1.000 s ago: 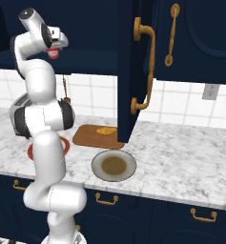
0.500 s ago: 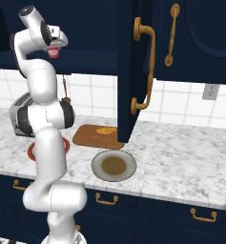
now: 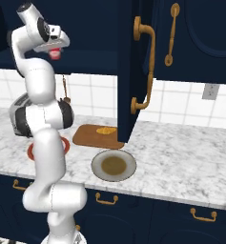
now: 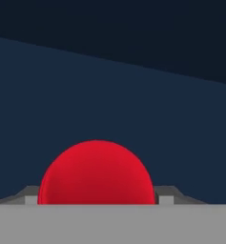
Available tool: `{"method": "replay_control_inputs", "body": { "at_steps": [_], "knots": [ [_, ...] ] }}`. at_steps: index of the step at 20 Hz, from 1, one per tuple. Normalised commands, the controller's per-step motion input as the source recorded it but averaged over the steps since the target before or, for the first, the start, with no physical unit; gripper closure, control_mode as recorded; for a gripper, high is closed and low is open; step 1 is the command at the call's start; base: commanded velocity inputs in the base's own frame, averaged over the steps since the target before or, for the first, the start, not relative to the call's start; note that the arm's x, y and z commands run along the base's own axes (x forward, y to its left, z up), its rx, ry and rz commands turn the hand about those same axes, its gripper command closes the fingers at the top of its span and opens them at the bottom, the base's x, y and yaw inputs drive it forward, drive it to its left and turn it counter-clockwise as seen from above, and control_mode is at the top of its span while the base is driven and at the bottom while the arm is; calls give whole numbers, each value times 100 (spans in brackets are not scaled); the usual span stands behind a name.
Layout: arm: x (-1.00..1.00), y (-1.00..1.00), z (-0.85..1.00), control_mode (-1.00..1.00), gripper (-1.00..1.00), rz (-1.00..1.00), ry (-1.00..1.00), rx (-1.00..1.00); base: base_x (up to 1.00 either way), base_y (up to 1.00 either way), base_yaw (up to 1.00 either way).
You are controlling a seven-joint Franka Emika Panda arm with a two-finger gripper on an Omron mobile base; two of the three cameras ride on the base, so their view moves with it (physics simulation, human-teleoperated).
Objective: From the different types of pastries on the counter, select a croissant and place it on the cutting board. Then retrieve a jar of jam from the cabinet and place it alongside the croissant on the cutting board.
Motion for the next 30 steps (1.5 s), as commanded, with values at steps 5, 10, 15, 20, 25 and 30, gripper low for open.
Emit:
{"method": "replay_control_inputs", "body": {
  "at_steps": [5, 10, 15, 20, 25, 30],
  "knots": [
    [-100, -62, 54, -100, 100, -7, -4, 0, 0, 0, 0],
    [-97, -35, 72, -100, 100, -2, -16, 0, 0, 0, 0],
    [-100, -31, 17, -100, 100, -3, -13, 0, 0, 0, 0],
    [-100, -27, -26, -100, 100, -3, -5, -1, 0, 0, 0],
    [-100, -40, -54, -100, 100, -4, 0, -1, 0, 0, 0],
    [-100, -45, -64, -100, 100, -4, 0, 0, 0, 0, 0]
  ]
}}
